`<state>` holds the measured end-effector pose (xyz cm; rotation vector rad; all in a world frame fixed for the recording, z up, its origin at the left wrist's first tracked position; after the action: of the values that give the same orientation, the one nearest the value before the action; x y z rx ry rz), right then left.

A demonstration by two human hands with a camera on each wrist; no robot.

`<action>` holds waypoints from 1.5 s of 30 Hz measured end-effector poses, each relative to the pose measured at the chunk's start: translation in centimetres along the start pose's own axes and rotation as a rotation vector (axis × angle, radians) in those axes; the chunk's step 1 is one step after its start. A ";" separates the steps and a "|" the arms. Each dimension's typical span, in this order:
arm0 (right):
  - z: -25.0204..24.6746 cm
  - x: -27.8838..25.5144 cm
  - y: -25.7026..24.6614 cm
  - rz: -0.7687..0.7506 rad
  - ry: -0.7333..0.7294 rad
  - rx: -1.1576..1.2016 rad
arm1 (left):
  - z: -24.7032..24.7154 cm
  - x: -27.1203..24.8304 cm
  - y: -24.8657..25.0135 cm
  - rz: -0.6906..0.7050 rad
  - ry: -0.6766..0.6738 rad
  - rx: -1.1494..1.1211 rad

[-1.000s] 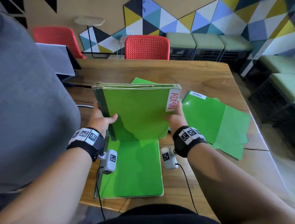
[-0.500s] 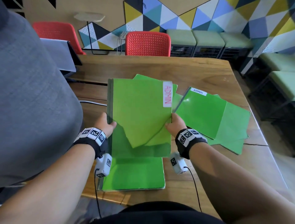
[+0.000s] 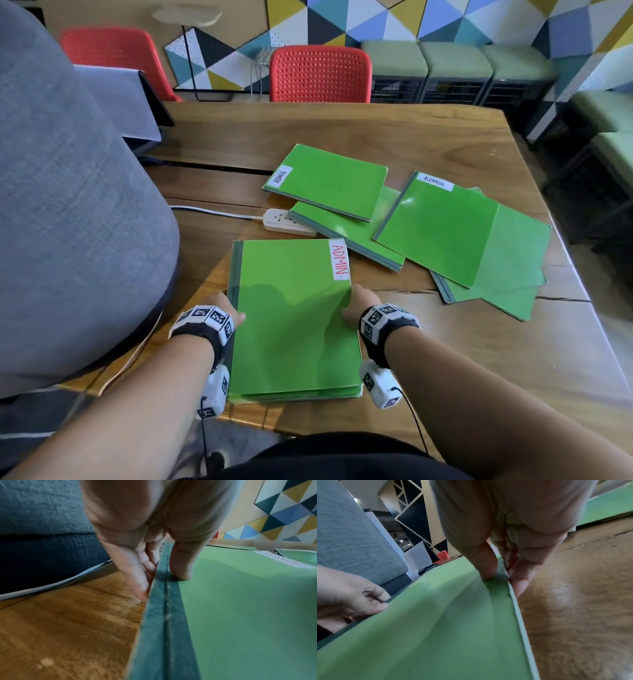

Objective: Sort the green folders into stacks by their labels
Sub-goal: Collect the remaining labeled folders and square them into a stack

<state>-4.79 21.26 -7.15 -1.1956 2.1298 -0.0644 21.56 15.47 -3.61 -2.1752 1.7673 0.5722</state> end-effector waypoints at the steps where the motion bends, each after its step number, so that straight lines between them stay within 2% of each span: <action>1: 0.0 0.2 -0.1 -0.006 0.003 -0.024 | 0.0 0.1 0.1 0.004 -0.006 0.025; 6: -0.5 0.8 -0.4 -0.041 -0.027 -0.166 | -1.2 0.9 1.0 -0.001 -0.034 0.103; 8: -1.7 1.0 -0.5 -0.028 -0.012 -0.165 | -2.8 1.2 2.3 0.001 0.037 0.125; 10: -3.6 1.3 -0.5 -0.019 0.044 -0.130 | -4.5 2.1 4.3 0.018 0.131 0.042; 12: -6.0 1.8 -0.1 -0.024 0.115 -0.104 | -6.4 2.8 6.9 0.100 0.170 -0.045; 17: -11.6 3.6 1.6 -0.035 0.243 -0.104 | -9.1 3.6 14.4 0.306 0.109 -0.273; 19: -13.1 4.6 2.8 -0.013 0.274 -0.119 | -9.1 4.3 17.3 0.351 0.051 -0.393; 21: -14.0 5.5 4.3 0.014 0.300 -0.154 | -8.4 5.1 20.0 0.330 -0.039 -0.600; 24: -14.7 7.1 6.4 0.036 0.310 -0.189 | -7.1 5.6 23.4 0.127 -0.213 -1.017; 27: -15.0 8.9 8.6 0.134 0.297 -0.162 | -5.9 6.1 26.0 0.060 -0.373 -1.093; 29: -15.6 9.9 10.2 0.278 0.312 -0.097 | -5.2 7.0 27.2 -0.012 -0.447 -1.140; 34: -17.3 12.1 14.7 0.606 0.328 0.080 | -3.6 9.9 29.5 -0.019 -0.357 -1.153; 35: -17.4 12.5 15.3 0.643 0.325 0.100 | -3.8 9.8 29.8 -0.060 -0.359 -1.177; 36: -17.5 12.9 15.8 0.674 0.316 0.115 | -3.9 10.1 30.1 -0.029 -0.345 -1.128; 38: -17.6 13.4 16.2 0.721 0.299 0.136 | -3.8 11.4 30.7 -0.069 -0.313 -1.046; 40: -17.8 13.9 16.6 0.750 0.310 0.158 | -3.7 12.5 31.1 -0.065 -0.238 -0.968; 42: -18.0 14.2 16.9 0.774 0.312 0.183 | -4.0 12.8 31.5 -0.044 -0.104 -0.780; 45: -17.9 14.5 17.0 0.801 0.301 0.209 | -4.3 12.3 32.2 0.108 0.058 -0.364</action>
<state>-32.75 14.92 -7.29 -0.1639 2.6368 -0.1084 -7.21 -3.96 -4.63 -2.3568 1.9470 0.9300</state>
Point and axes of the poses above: each hand's wrist, its own x-axis towards the middle knuckle, its own z-axis out of the palm, y = z × x, the point moved 2 cm from there along x, towards the middle knuckle, and after that the axes turned 6 degrees about y, right-handed, at the moved point
